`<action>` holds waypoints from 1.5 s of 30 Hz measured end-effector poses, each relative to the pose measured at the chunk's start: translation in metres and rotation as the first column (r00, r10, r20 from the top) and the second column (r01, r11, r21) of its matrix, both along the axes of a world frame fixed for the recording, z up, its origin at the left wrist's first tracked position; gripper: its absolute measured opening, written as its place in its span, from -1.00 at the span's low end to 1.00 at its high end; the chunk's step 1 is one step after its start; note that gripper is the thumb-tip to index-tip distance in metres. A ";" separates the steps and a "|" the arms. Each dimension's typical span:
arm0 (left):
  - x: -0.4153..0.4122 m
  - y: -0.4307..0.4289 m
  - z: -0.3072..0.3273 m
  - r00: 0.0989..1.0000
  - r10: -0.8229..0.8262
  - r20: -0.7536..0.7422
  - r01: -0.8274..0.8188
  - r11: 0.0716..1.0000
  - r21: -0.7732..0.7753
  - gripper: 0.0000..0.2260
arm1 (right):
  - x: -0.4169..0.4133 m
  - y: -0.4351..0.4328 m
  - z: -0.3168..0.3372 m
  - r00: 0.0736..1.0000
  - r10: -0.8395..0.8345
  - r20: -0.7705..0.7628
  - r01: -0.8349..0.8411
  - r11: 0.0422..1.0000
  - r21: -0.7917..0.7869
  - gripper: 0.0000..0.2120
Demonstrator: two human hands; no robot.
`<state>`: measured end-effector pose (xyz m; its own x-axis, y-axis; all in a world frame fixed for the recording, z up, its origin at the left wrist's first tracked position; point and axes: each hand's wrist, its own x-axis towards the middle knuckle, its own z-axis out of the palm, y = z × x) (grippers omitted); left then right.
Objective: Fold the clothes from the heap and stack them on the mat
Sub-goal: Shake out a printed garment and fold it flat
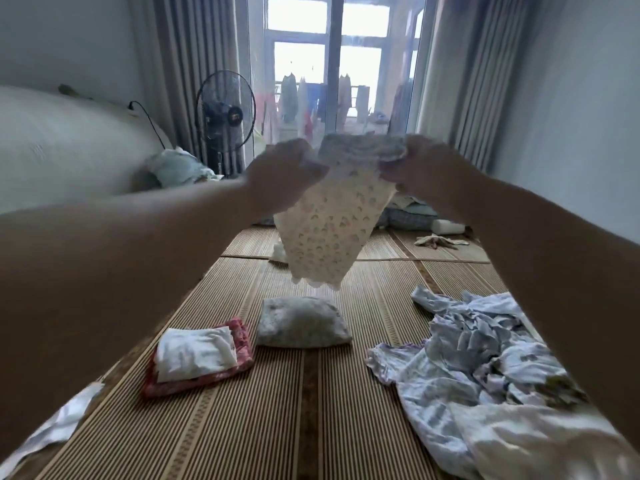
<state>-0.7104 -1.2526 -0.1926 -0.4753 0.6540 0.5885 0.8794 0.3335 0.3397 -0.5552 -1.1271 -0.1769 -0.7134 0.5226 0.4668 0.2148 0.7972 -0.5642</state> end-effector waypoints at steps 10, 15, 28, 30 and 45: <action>0.093 -0.120 -0.221 0.763 -0.115 0.637 0.470 0.774 -0.424 -0.93 | 0.108 -0.064 -0.221 0.831 0.500 0.243 -0.229 0.706 -0.670 -0.87; 0.125 -0.155 -0.283 0.764 -0.017 0.645 0.504 0.640 -0.580 -0.83 | 0.151 -0.093 -0.294 0.777 0.522 0.352 -0.131 0.682 -0.720 -0.79; 0.082 -0.112 -0.296 0.698 0.063 0.713 0.231 0.923 -0.307 -0.64 | 0.095 -0.071 -0.307 0.892 0.027 0.452 0.222 0.843 -0.489 -0.50; 0.085 -0.122 -0.305 0.821 -0.018 0.571 0.261 0.901 -0.347 -0.52 | 0.107 -0.075 -0.321 0.877 0.008 0.480 0.173 0.927 -0.332 -0.40; 0.087 -0.161 -0.340 0.895 -0.363 0.258 0.426 0.530 -0.733 -0.67 | 0.166 -0.076 -0.383 0.701 0.213 0.680 -0.257 0.966 -0.038 -0.70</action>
